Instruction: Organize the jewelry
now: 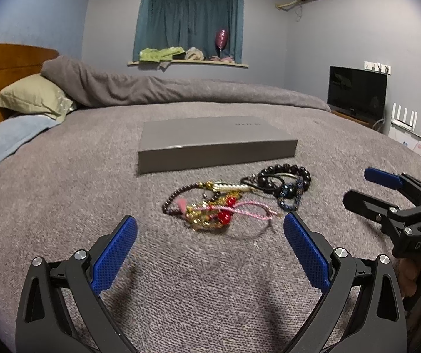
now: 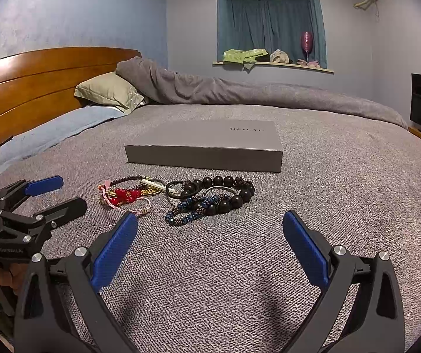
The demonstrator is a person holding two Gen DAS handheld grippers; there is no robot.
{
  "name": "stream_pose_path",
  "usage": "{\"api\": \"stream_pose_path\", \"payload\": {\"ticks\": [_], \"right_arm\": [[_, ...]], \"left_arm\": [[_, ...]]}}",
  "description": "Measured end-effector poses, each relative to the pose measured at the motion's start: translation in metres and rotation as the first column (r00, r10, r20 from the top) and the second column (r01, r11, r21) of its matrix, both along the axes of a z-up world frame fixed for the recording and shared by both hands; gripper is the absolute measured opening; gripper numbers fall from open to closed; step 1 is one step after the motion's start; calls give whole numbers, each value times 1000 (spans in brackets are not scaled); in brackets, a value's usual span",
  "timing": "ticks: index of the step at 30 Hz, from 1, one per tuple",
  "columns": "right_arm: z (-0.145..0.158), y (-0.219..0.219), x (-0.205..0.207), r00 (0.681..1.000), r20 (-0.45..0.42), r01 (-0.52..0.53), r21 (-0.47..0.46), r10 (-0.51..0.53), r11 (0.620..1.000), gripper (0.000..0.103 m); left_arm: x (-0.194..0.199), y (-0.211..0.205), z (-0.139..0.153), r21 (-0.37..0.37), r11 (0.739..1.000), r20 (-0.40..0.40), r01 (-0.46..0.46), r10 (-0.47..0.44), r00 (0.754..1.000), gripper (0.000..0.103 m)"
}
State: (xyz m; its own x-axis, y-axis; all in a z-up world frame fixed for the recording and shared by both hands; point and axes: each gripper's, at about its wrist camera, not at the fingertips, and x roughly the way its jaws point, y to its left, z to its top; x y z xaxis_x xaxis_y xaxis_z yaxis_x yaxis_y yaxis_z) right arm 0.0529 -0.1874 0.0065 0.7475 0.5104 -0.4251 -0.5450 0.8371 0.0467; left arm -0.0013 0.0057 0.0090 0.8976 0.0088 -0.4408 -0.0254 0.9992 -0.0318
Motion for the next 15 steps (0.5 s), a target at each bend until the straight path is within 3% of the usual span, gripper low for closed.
{"api": "stream_pose_path", "payload": {"ticks": [3, 9, 15], "right_arm": [[1, 1, 1, 1000, -7, -3, 5, 3, 1000, 98], [6, 1, 6, 999, -9, 41, 13, -41, 999, 98], [5, 0, 14, 997, -71, 10, 39, -7, 999, 98]], "left_arm": [[2, 3, 3, -3, 1000, 2, -9, 9, 1000, 99], [18, 9, 6, -113, 991, -60, 66, -73, 995, 96], [33, 8, 5, -101, 991, -101, 84, -94, 990, 96]]}}
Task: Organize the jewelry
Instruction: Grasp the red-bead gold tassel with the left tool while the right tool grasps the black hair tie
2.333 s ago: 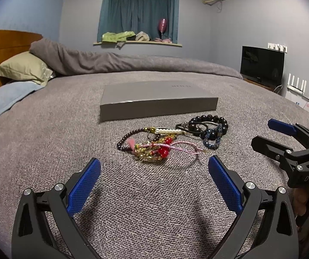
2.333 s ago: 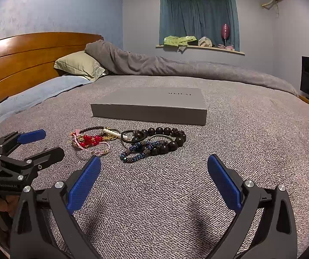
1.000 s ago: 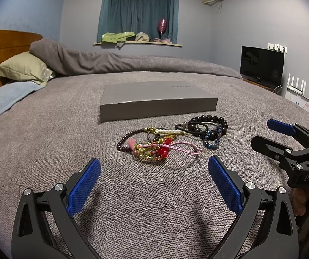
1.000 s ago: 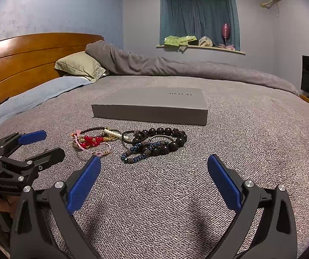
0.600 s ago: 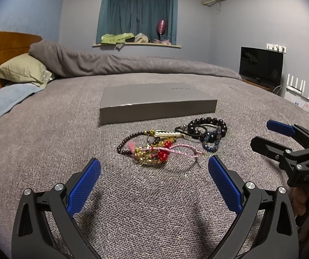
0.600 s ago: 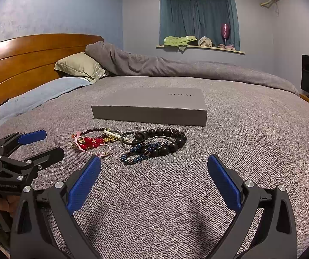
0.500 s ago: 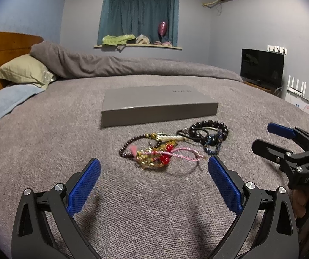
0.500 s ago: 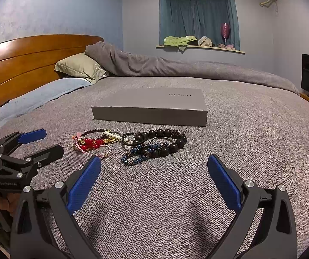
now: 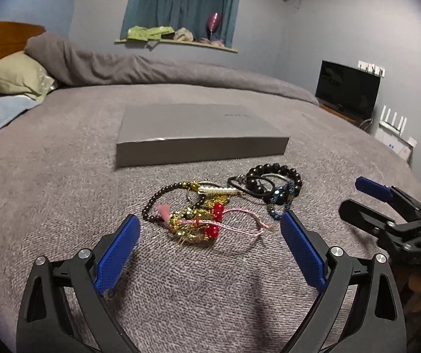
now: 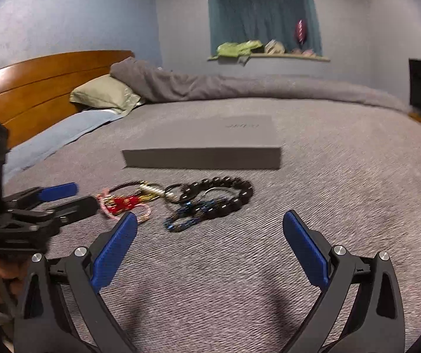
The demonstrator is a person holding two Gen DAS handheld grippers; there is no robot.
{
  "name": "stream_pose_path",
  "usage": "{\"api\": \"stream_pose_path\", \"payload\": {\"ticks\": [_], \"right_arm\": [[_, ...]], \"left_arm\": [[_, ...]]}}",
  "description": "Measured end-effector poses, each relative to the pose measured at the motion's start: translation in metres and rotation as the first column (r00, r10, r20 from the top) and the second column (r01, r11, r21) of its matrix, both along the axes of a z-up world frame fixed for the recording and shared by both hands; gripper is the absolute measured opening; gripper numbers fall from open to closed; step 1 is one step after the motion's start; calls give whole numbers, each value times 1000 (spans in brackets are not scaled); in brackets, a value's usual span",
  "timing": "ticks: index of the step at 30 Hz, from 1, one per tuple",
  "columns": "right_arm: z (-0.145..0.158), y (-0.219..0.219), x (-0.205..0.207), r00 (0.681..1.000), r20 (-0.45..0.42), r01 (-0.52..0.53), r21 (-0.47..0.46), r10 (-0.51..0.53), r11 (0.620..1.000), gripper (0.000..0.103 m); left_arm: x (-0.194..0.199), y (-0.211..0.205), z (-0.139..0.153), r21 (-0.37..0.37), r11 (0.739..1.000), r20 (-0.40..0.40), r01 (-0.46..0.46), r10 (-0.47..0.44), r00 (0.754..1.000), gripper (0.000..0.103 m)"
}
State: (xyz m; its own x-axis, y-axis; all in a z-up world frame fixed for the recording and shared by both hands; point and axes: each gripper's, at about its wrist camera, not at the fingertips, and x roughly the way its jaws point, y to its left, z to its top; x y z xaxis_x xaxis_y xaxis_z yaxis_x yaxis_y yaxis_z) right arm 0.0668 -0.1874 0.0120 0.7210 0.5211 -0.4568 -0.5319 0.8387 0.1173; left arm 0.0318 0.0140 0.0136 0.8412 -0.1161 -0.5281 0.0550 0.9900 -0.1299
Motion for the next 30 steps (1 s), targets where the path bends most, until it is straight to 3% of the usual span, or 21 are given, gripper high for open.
{"api": "stream_pose_path", "payload": {"ticks": [3, 5, 7, 17, 19, 23, 25, 30], "right_arm": [[0, 2, 0, 1000, 7, 0, -19, 0, 1000, 98], [1, 0, 1, 1000, 10, 0, -13, 0, 1000, 98], [2, -1, 3, 1000, 1, 1, 0, -1, 1000, 98], [0, 0, 8, 1000, -18, 0, 3, 0, 1000, 98], [0, 0, 8, 1000, -18, -1, 4, 1, 1000, 98], [-1, 2, 10, 1000, -25, 0, -9, 0, 1000, 98], [-2, 3, 12, 999, -32, -1, -14, 1, 1000, 98], [0, 8, 16, 999, -36, -11, -15, 11, 1000, 96]], "left_arm": [[5, -1, 2, 30, 1000, 4, 8, -8, 1000, 91], [8, -2, 6, 60, 998, 13, 24, -24, 1000, 81], [13, -3, 9, 76, 996, 11, 48, -49, 999, 63], [33, -19, 0, 147, 972, -83, 182, -171, 982, 35], [35, -18, -5, 146, 973, -109, 178, -163, 981, 22], [35, -10, -8, 131, 979, -125, 157, -141, 982, 12], [33, -4, -7, 107, 982, -122, 154, -140, 983, 1], [24, 13, 3, 37, 990, -83, 134, -131, 988, 0]]}}
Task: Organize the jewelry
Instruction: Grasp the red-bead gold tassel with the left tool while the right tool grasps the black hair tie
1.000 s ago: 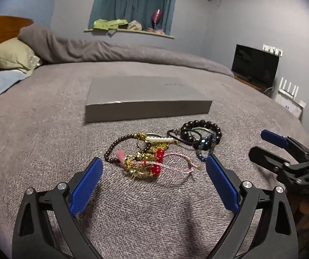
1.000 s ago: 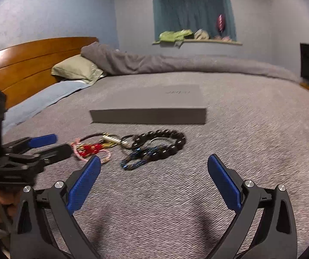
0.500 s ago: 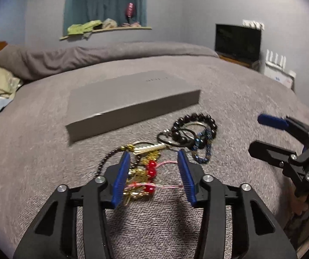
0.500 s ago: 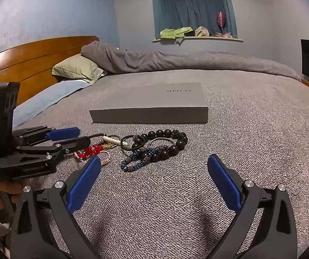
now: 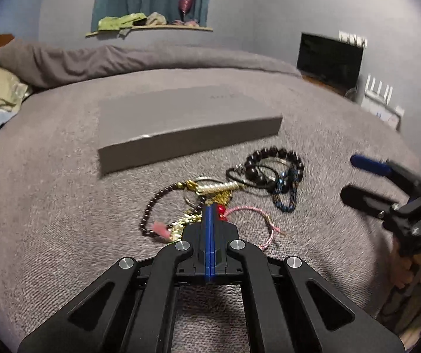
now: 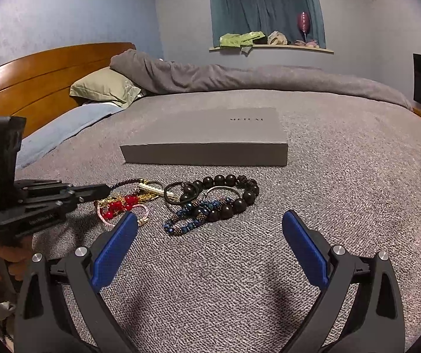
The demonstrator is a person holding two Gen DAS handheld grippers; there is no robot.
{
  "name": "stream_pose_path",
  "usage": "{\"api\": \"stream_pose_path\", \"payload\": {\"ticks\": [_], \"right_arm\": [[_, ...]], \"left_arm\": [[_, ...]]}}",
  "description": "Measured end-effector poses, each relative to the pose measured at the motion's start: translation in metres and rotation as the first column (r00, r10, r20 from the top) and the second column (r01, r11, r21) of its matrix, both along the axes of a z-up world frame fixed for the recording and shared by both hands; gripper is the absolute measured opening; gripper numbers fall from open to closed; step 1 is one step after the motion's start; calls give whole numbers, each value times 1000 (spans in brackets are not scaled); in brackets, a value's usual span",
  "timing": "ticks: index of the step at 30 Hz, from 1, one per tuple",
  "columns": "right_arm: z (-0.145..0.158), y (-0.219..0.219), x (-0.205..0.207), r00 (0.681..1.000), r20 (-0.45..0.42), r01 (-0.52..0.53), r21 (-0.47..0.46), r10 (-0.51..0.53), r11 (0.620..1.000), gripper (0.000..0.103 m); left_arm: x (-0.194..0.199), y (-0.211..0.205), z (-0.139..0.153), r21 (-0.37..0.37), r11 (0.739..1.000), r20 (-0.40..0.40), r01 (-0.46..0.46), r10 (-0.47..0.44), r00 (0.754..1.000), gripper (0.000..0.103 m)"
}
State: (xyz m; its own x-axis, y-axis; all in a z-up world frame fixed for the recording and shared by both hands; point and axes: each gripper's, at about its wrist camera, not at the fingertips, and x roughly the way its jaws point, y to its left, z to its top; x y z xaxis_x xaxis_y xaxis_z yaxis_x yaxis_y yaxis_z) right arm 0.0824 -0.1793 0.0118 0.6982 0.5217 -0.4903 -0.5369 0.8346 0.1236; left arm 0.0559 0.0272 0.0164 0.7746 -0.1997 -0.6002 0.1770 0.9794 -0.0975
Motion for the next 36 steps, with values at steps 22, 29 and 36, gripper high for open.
{"api": "stream_pose_path", "payload": {"ticks": [22, 29, 36], "right_arm": [[-8, 64, 53, 990, -85, -127, -139, 116, 982, 68], [-24, 81, 68, 981, -142, -156, -196, 130, 968, 23], [-13, 71, 58, 986, -93, -155, -160, 141, 975, 3]], "left_arm": [[7, -13, -6, 52, 997, -22, 65, -64, 998, 36], [17, -19, -19, 121, 989, -80, 83, -73, 994, 33], [9, -8, -12, 84, 993, -65, 83, -78, 995, 15]]}}
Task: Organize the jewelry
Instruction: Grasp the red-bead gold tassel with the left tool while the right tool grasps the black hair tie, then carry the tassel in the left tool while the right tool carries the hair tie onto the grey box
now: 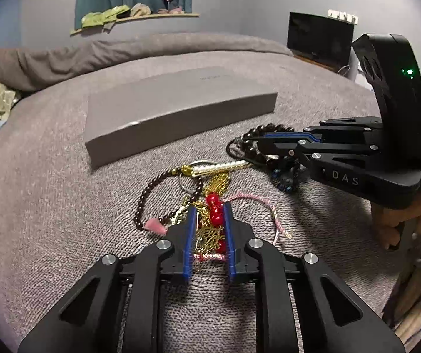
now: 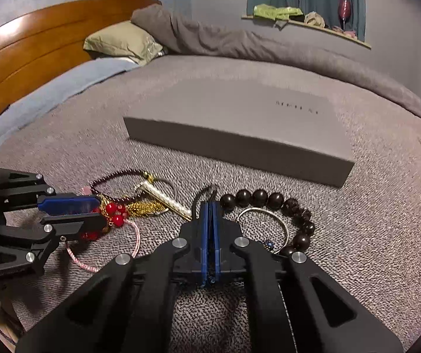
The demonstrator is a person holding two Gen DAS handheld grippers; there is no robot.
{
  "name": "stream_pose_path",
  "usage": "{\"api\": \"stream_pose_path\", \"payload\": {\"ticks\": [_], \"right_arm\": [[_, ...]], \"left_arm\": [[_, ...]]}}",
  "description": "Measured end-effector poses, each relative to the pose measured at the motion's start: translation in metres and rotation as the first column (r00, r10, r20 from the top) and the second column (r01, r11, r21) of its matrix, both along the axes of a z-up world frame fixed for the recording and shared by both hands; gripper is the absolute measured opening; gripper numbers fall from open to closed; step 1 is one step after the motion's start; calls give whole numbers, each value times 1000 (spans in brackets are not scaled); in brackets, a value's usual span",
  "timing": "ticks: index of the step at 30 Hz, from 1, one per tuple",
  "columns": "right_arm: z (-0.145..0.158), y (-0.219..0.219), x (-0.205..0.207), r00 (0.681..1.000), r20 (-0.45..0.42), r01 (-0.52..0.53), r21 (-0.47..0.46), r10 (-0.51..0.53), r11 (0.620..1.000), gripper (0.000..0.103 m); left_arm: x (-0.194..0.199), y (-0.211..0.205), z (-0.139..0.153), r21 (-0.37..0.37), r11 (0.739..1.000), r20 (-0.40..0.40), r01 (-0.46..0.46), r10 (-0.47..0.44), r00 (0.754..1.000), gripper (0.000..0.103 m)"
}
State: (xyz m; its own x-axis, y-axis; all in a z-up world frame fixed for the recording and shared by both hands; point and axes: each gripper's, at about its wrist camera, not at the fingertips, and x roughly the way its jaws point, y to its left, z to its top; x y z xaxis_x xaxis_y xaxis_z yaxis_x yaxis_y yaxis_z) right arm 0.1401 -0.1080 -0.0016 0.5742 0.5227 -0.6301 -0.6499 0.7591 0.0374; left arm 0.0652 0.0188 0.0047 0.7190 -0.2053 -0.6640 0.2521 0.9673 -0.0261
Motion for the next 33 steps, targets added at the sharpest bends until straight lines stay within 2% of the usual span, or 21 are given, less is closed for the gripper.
{"api": "stream_pose_path", "payload": {"ticks": [3, 6, 9, 10, 15, 20, 24, 27, 28, 33], "right_arm": [[7, -7, -1, 1000, 2, 1, 40, -1, 999, 3], [14, -15, -2, 1000, 5, 10, 80, -11, 997, 3], [19, -22, -1, 1000, 3, 15, 111, -15, 994, 3], [20, -24, -1, 1000, 0, 16, 121, -16, 993, 3], [22, -27, 0, 1000, -13, 16, 142, -14, 990, 3], [23, -29, -1, 1000, -6, 14, 148, -14, 989, 3], [26, -30, -3, 1000, 0, 16, 158, -16, 987, 3], [29, -33, -4, 1000, 6, 18, 171, -19, 985, 3], [31, -34, -4, 1000, 10, 19, 176, -21, 984, 3], [36, -40, -4, 1000, 17, 18, 198, -22, 980, 3]], "left_arm": [[-4, 1, 5, -30, 1000, 18, 6, -6, 1000, 14], [-9, 6, 13, -93, 996, 51, 18, -13, 999, 14], [-15, 11, 25, -167, 985, 103, 42, -25, 994, 14], [-16, 15, 28, -215, 974, 116, 64, -39, 992, 14], [-10, 25, 25, -330, 942, 76, 65, -42, 996, 14], [-9, 29, 21, -330, 943, 57, 35, -17, 998, 14], [-9, 39, 22, -424, 905, 50, 44, -25, 998, 14], [-8, 50, 24, -505, 861, 53, 55, -33, 998, 14], [-8, 51, 25, -516, 855, 57, 56, -31, 998, 14], [-7, 51, 32, -508, 858, 75, 76, -43, 996, 14]]}}
